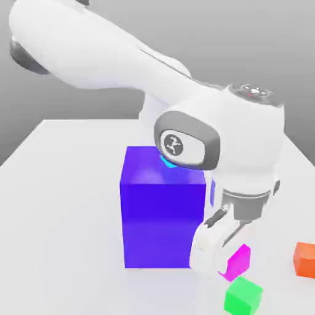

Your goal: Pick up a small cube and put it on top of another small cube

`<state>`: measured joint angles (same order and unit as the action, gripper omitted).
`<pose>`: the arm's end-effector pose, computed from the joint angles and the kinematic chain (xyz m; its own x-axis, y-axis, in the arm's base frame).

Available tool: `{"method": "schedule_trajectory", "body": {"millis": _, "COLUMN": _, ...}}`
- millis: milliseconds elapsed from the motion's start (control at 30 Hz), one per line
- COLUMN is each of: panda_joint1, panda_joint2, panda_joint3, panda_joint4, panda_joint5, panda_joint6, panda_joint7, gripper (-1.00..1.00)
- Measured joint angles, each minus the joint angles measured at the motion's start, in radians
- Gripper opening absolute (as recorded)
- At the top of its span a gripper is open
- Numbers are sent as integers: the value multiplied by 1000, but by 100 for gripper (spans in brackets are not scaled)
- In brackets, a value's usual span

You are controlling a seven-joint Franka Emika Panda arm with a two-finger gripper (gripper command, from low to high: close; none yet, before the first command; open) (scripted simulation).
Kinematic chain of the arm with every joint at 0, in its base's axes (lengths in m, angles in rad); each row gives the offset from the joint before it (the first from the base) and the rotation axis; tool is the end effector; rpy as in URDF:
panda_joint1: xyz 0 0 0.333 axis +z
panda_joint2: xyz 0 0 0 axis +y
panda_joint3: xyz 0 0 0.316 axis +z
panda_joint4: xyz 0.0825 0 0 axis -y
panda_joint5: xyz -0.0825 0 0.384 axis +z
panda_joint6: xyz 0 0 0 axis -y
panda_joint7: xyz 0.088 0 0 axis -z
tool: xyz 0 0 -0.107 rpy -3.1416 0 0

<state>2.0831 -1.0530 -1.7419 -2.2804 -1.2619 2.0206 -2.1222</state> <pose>0.4795 0.1563 0.2263 -0.9962 -0.0870 -0.0048 -0.0870 0.9962 -0.0029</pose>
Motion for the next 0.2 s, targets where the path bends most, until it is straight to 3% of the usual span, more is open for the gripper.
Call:
{"method": "schedule_trajectory", "body": {"millis": 67, "panda_joint1": 43, "panda_joint2": -29, "panda_joint3": -67, "panda_joint4": 10, "panda_joint5": -59, "panda_joint6": 31, "panda_joint7": 26, "gripper": -100}}
{"method": "schedule_trajectory", "body": {"millis": 100, "panda_joint1": 58, "panda_joint2": -42, "panda_joint3": -95, "panda_joint4": 14, "panda_joint5": -84, "panda_joint6": 43, "panda_joint7": 35, "gripper": 100}}
{"method": "schedule_trajectory", "body": {"millis": 200, "panda_joint1": 58, "panda_joint2": -42, "panda_joint3": -95, "panda_joint4": 14, "panda_joint5": -84, "panda_joint6": 43, "panda_joint7": 35, "gripper": 100}}
